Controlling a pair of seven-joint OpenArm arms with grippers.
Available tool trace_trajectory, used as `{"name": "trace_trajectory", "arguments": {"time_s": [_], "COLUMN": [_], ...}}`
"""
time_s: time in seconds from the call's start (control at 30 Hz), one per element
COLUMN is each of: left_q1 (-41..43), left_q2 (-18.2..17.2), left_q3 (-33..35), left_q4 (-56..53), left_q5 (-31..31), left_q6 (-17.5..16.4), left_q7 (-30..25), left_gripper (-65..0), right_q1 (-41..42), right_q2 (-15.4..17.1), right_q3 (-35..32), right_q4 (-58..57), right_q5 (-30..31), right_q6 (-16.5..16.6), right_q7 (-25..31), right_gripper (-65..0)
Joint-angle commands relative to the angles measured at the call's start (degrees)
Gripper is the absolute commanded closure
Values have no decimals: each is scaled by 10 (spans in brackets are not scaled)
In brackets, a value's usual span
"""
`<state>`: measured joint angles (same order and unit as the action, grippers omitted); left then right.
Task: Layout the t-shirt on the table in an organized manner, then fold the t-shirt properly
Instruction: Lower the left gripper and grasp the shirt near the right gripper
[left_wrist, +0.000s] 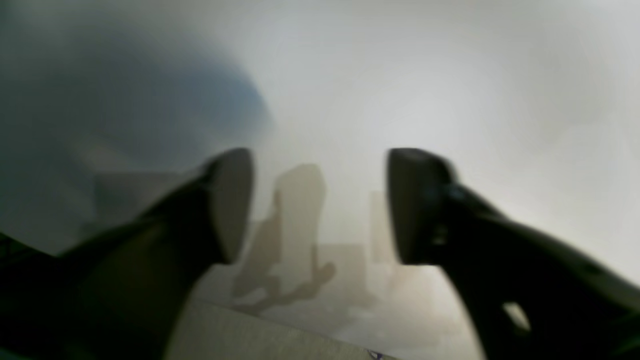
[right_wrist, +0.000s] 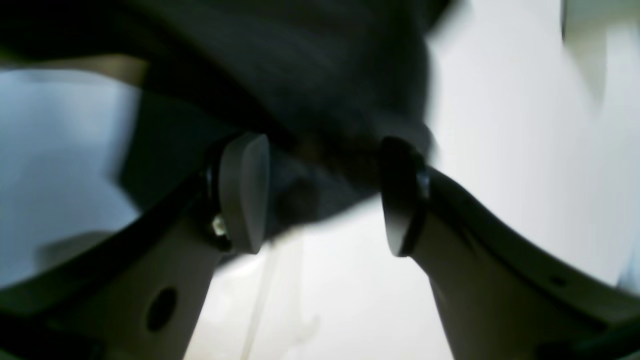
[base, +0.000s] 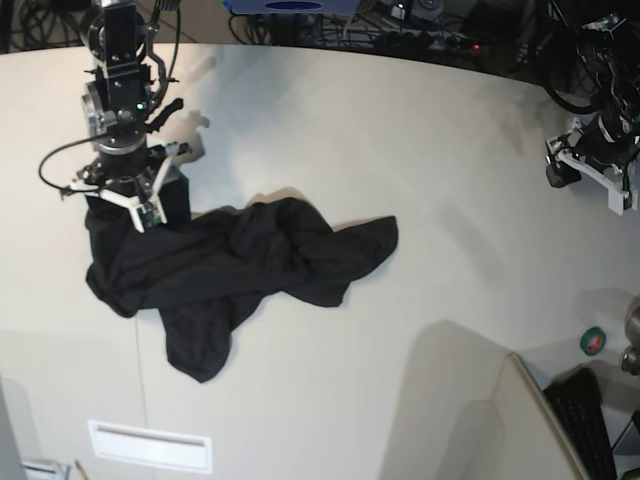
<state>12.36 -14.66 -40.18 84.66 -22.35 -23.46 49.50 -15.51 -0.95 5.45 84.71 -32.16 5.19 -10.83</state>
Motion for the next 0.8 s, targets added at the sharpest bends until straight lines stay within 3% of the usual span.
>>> {"name": "trace_trajectory", "arguments": {"time_s": [0.0,0.13,0.4,0.63,0.77], "left_q1": [-1,13,16,-54,-99], "left_q2": [7,42,82,125,136], "left_q3": [0,17,161,298,404], "left_q4": [17,47,65,11,-41], "left_q5": [-8,-8,-8,-5,-5], "left_q6": [-2,-2,-2,-1,0], "left_q7": [-9,-9,-9,-9,-9], "left_gripper": [-477,-490,-489,-489,-489], "right_q1": [13,44,119,126,127], "right_q2": [6,3,2,-16,-21], "right_q3": [-1,-19,-19,-20,-20], "right_q4": [-5,-55,-142,-158,-161], "right_q5": [-25,-74,-74,-73,-73], "right_q6": [-8,-8,-4,-4,-4], "right_q7": [17,38,35,36,35], "right_gripper": [-341,-341,-338,-327,-146]}}
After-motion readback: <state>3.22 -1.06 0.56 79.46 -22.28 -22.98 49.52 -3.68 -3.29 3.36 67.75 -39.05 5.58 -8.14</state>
